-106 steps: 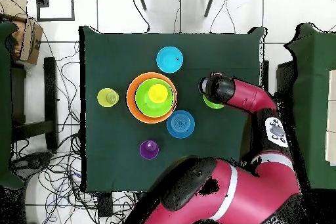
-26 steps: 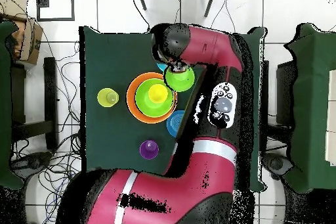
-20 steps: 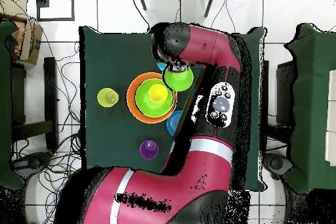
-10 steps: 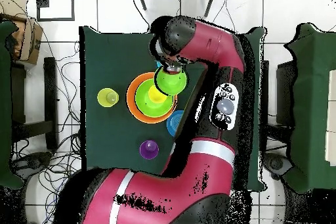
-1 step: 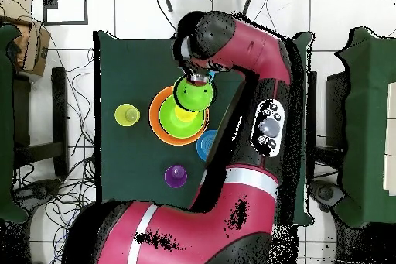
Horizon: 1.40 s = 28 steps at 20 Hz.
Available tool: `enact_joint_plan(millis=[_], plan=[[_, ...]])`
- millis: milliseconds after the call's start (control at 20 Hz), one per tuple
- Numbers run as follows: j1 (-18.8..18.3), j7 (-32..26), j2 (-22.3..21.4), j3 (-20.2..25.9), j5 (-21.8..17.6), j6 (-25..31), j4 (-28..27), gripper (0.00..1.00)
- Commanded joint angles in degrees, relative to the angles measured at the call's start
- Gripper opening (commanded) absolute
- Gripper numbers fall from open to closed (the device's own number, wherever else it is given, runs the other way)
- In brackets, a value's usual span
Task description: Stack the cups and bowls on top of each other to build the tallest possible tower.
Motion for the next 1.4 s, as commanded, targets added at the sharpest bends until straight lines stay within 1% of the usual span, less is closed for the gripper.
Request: enact_joint_plan(millis=[50,150,300,650,900,1050,1400], plan=[[0.3,7.0,1.1,2.8,0.6,-2.3,3.2,0.0],[0.6,6.9,2.4,2.8,0.5,-5.1,3.6,0.0],[0.7,6.8,3.2,3.1,0.6,-7.2,4.0,0.0],[1.7,8.1,6.7,2.9,0.4,-12.0,4.0,0.0],[3.1,9.9,8.8,1.6,0.4,-12.6,2.5,0.0],[3.7,10.8,9.1,0.7,0.8,-12.3,2.1,0.0],[4.2,10.2,8.2,-0.6,2.2,-11.0,2.7,0.0]])
